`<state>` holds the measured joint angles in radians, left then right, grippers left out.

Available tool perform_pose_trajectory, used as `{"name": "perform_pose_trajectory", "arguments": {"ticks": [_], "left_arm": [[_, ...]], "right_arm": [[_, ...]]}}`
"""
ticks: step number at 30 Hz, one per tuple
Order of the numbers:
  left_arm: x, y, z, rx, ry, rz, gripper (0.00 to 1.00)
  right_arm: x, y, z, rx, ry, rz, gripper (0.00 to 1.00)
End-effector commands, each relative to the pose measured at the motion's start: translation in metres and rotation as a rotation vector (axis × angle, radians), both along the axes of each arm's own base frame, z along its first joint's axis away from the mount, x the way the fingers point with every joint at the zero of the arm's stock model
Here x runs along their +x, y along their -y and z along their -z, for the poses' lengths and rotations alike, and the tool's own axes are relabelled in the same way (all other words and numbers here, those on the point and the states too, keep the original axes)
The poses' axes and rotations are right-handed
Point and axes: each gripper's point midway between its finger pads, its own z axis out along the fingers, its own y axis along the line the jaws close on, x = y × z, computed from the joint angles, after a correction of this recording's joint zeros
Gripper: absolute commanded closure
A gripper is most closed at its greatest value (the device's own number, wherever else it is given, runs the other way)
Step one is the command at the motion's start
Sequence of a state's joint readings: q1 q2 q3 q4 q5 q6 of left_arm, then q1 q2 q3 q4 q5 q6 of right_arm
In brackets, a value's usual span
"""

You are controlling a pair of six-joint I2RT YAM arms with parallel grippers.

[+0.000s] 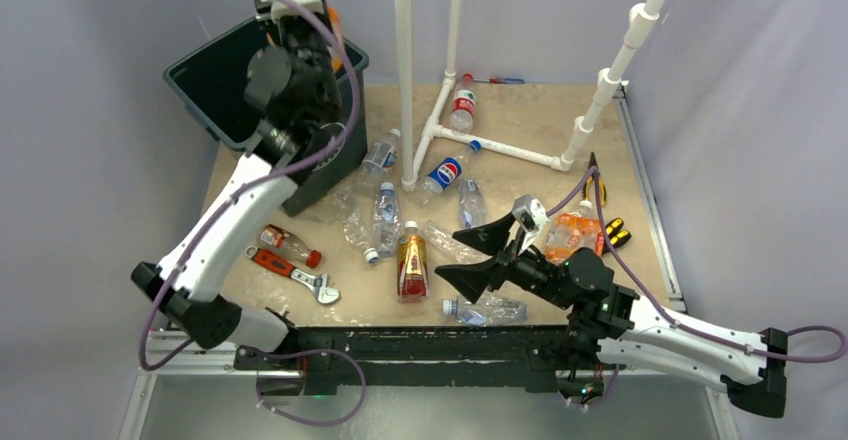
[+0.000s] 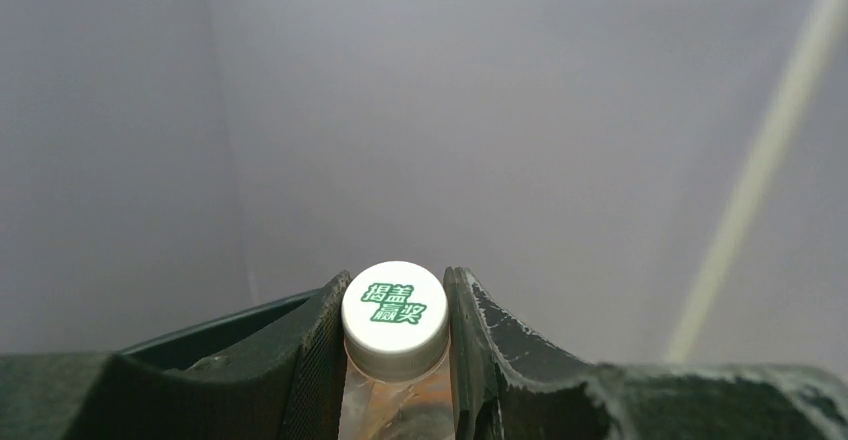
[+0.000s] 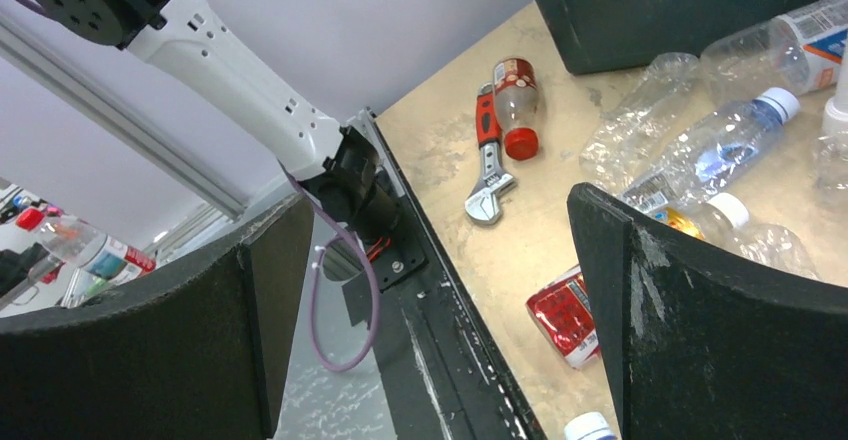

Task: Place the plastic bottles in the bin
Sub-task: Place the plastic bottle in the trash bin.

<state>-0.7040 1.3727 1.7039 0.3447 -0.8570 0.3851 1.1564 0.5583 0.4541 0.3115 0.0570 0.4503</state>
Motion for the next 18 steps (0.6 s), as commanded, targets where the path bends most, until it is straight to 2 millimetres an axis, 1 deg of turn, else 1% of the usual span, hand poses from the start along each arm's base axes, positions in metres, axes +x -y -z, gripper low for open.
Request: {"name": "perform_pose_trajectory", "arguments": {"ticks": [1,2,3,5,9,12,14,15,18], "left_arm": [[0.026,-0.082,-0.004,-0.162,0.046,-0.147,1.0],[0.029,-0.09,0.0,-0.18,0.061,-0.143,1.0],[0.033,-0.093,0.005,-0.182,0.062,-0.141,1.0],[0.038,-0.096,0.007,-0.187,0.072,-0.154,1.0],[0.057,-0.098,0.004,-0.168,0.071,-0.166,1.0],[0.08,-0.095,0.013,-0.142,0.037,-0.167,1.0],[0.1,-0.094,0.03,-0.134,-0.015,-0.179,1.0],[0.112,-0.094,0.042,-0.135,-0.042,-0.183,1.0],[0.136,-0.095,0.068,-0.171,-0.08,-0.165,1.0]], "right_arm": [[0.009,0.01,-0.015,0.012,-0.025,0.069,0.01],[0.011,0.012,-0.012,0.005,-0.03,0.081,0.01],[0.011,0.014,-0.012,0.009,-0.032,0.088,0.01],[0.011,0.018,-0.01,0.018,-0.042,0.098,0.01],[0.012,0.027,0.001,0.048,-0.07,0.121,0.01],[0.009,0.033,0.013,0.059,-0.104,0.119,0.01],[0.011,0.038,0.015,0.067,-0.109,0.144,0.01],[0.012,0.04,0.014,0.071,-0.109,0.153,0.01],[0.014,0.045,0.013,0.067,-0.109,0.172,0.01]]}}
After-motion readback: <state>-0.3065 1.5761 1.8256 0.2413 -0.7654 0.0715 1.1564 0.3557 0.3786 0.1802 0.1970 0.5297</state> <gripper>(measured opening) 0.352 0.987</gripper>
